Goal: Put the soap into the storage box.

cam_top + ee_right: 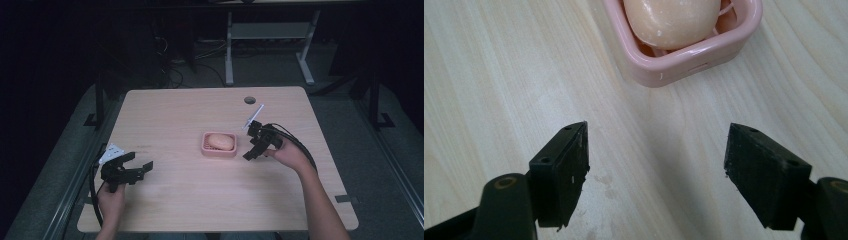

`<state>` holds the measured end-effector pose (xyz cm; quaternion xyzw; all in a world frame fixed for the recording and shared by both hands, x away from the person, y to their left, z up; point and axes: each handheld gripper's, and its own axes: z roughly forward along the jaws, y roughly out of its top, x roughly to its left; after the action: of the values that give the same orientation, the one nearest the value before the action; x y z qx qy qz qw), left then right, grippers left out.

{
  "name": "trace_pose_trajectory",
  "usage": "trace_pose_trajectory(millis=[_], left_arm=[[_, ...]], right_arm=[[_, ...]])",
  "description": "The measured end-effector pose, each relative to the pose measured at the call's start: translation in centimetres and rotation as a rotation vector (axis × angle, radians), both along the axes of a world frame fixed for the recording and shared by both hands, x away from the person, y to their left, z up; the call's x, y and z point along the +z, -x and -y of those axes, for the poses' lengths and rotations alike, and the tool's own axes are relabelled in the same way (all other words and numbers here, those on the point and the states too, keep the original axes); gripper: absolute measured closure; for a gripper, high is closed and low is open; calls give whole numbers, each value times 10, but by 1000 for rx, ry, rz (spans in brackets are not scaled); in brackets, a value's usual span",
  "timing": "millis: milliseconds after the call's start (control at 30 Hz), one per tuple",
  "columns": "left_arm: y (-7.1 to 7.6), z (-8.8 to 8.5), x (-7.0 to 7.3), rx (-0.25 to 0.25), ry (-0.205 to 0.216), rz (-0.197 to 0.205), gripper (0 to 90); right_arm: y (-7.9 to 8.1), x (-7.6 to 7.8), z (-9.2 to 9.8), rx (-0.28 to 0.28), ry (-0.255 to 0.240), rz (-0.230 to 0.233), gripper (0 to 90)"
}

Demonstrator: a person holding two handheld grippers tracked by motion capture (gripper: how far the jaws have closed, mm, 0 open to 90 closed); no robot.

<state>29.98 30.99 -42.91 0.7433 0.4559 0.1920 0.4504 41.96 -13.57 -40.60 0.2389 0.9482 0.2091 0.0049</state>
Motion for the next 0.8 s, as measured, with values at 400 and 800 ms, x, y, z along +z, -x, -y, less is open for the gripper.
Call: trace_pose_trajectory(millis=[400,800], left_arm=[[0,1,0,0,1,-3,142],[0,2,-1,-1,2,-1,142]], right_arm=[[9,-4,11,-10,-16,-1,253],[17,-11,21,-23,-29,-3,253]])
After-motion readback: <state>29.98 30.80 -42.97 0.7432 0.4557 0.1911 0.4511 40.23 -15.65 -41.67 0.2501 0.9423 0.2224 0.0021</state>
